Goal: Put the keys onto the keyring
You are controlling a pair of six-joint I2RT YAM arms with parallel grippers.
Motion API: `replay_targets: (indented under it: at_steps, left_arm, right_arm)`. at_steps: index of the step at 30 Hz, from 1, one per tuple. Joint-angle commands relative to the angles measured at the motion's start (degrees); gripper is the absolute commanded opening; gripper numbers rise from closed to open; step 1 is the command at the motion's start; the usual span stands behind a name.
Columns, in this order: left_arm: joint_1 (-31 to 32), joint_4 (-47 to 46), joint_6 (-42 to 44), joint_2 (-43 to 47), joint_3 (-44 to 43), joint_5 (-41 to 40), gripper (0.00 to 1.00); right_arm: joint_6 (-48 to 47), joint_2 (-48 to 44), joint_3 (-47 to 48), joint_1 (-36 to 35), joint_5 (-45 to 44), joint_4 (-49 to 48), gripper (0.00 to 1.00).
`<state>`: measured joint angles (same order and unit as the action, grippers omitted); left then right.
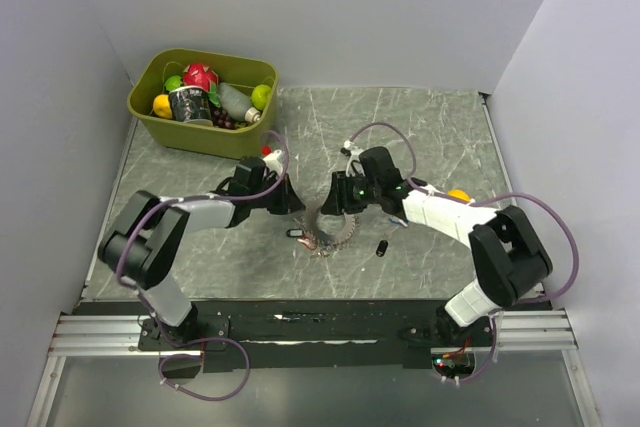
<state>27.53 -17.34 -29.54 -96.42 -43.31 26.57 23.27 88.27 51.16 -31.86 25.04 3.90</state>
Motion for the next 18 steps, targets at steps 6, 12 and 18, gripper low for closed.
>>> replay_targets:
  at_steps: [6,12,18]
  left_arm:
    - [1.2,0.2,5.5,14.1,0.3,2.3,0.01]
    - [1.6,-0.6,7.6,19.6,1.2,6.7,0.01]
    - [3.5,1.3,10.6,23.0,0.2,9.4,0.01]
  right_arm:
    - [0.3,-8.3,-5.9,5.8,12.1,-10.9,0.56]
    - [1.9,-13.5,-12.7,9.5,22.3,-26.7,0.69]
    - [-2.0,-21.0,-15.0,9.3,26.6,-30.5,0.86]
